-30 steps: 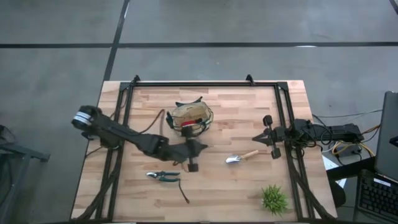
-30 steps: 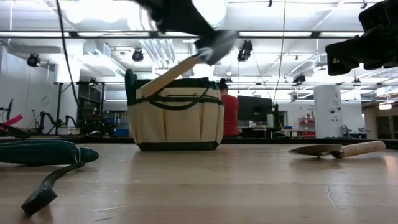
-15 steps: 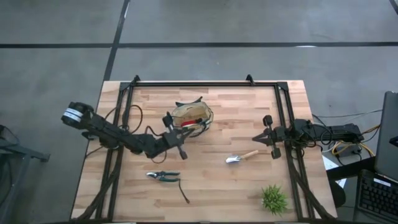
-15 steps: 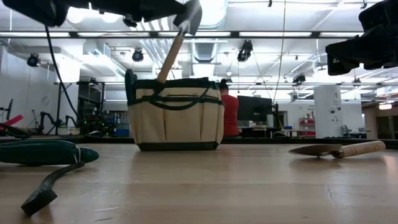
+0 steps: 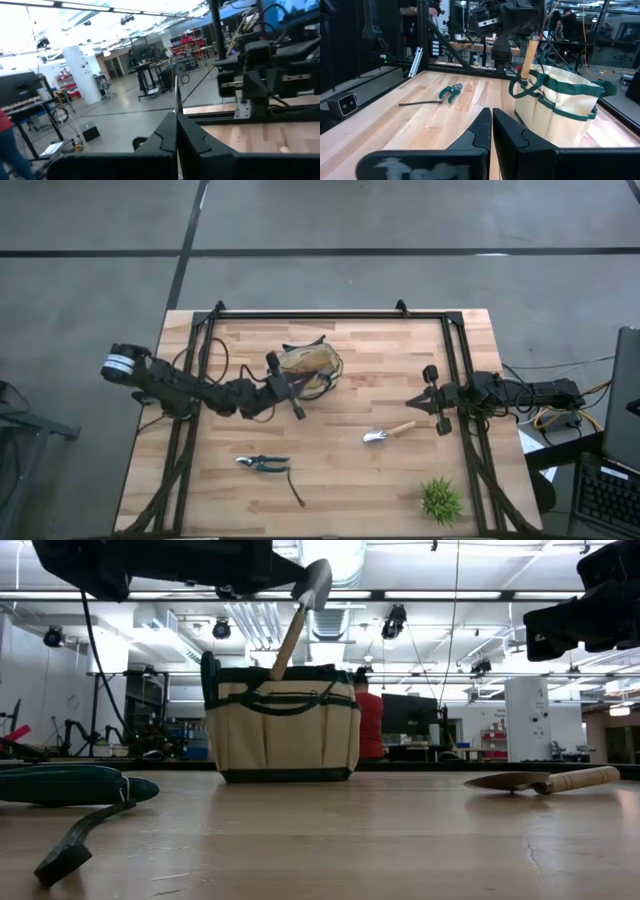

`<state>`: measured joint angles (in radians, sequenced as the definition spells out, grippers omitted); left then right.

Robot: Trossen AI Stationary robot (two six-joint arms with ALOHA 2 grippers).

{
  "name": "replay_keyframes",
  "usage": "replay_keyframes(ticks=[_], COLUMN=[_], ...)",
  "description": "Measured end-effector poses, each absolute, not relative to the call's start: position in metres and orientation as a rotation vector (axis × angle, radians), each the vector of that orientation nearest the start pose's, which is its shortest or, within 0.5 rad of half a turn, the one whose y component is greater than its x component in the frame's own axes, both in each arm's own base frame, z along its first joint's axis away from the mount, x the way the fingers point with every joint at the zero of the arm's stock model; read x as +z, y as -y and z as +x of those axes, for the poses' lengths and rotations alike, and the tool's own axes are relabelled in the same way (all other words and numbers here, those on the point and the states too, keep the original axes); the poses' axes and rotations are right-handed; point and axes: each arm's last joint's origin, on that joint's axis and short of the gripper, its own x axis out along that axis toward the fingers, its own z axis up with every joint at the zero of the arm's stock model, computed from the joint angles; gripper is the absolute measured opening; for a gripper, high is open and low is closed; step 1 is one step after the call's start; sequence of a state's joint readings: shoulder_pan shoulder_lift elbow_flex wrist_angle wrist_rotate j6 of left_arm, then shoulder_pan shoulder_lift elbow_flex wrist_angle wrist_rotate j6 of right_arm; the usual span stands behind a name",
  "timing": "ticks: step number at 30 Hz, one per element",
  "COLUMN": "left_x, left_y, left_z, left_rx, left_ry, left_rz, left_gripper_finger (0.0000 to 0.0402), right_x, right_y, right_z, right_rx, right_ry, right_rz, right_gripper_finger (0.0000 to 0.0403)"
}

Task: Pick & Place Garden tools in Gardening bag
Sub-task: Put the left trowel into the gardening bag

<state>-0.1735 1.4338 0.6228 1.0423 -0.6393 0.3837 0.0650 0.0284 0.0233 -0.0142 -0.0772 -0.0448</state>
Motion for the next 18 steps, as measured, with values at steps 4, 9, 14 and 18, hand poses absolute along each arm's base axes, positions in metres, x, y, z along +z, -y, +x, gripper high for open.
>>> replay_keyframes(ticks=[4,9,14,18], left_x=[0.247,0.246,0.238,0.23], left_y=[0.028,0.02,0.017,0.019], left_z=[0.285,0.286,0.289,0.299], left_rx=[0.48,0.508,0.497,0.478], left_ry=[0.103,0.092,0.052,0.028], left_rz=[0.277,0.281,0.277,0.276], left_gripper_finger=[0.0001,0.0003,0.0004,0.0004], right_x=[0.168,0.168,0.168,0.168], right_y=[-0.009,-0.009,-0.009,-0.009], right_z=[0.098,0.098,0.098,0.098], right_rx=[0.143,0.143,0.142,0.143], right_ry=[-0.016,-0.016,-0.016,-0.016], right_rz=[-0.045,-0.045,-0.045,-0.045], right_gripper_finger=[0.0008,0.0008,0.0008,0.0008])
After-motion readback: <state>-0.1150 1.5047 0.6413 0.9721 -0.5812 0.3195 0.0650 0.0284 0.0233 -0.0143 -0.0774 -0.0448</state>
